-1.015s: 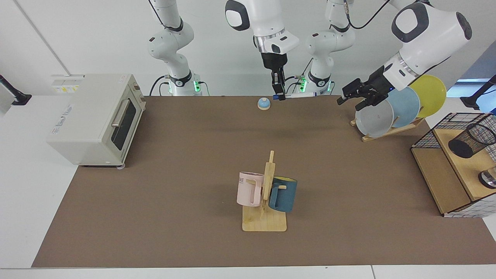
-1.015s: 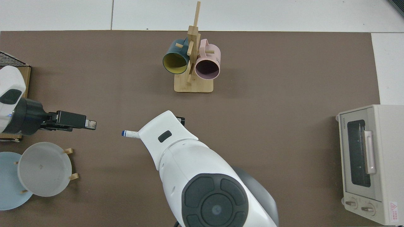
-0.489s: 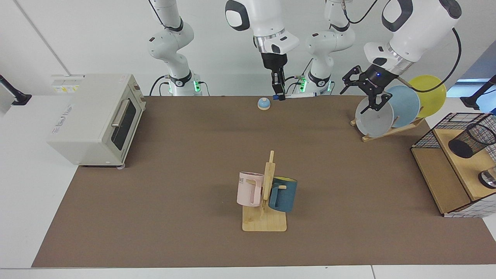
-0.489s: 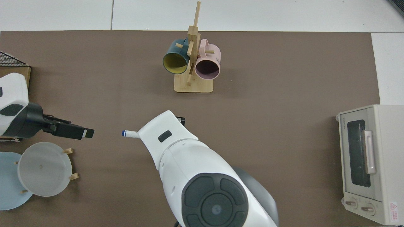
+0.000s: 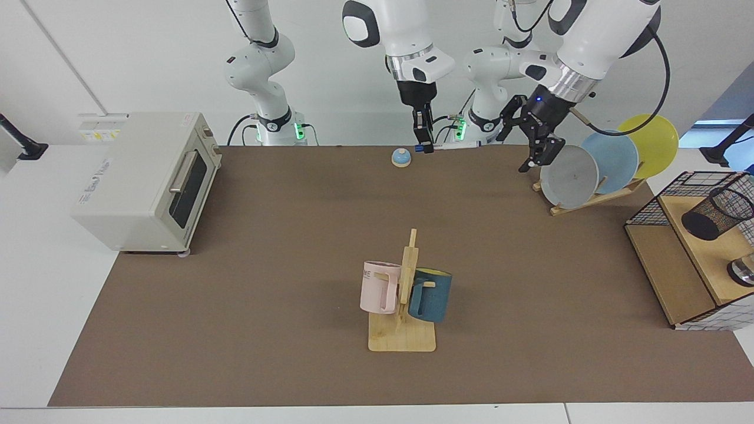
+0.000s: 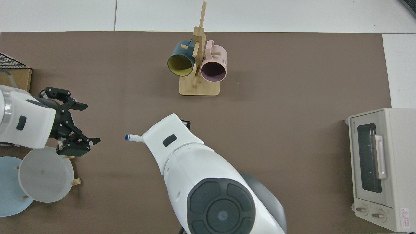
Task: Put markers into pen holder
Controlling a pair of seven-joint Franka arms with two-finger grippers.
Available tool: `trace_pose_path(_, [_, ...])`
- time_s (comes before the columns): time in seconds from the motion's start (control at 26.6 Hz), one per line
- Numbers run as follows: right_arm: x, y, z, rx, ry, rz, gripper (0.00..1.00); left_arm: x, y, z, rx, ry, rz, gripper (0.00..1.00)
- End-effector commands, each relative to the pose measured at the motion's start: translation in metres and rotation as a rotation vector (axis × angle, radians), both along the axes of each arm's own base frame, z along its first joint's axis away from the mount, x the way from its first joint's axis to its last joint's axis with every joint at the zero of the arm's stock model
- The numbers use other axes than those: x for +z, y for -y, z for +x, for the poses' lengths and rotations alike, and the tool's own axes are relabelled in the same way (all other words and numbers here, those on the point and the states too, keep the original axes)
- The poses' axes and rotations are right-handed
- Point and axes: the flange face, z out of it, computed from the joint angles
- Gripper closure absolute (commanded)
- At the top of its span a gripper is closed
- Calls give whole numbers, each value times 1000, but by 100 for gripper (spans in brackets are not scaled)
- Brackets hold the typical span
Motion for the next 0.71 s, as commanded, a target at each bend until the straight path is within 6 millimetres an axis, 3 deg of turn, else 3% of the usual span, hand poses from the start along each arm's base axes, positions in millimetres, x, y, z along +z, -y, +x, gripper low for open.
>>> trace_pose_path(0.0, [1,-3,3,-29,8,12,100,4,42,-14,-166,66,20,0])
trace_pose_path(0.53, [1,-4,3,-28,7,13,100,-12,74,-41,-251,60,42,4])
trace_pose_path(0.6, [2,-4,3,-28,8,14,100,-12,77,-43,-258,56,44,18])
trace_pose_path(0.64, [1,-4,3,-28,7,13,100,-12,78,-44,-258,55,45,32])
trace_pose_path(0.68, [1,-4,3,-28,7,13,100,-11,78,-45,-253,54,46,57])
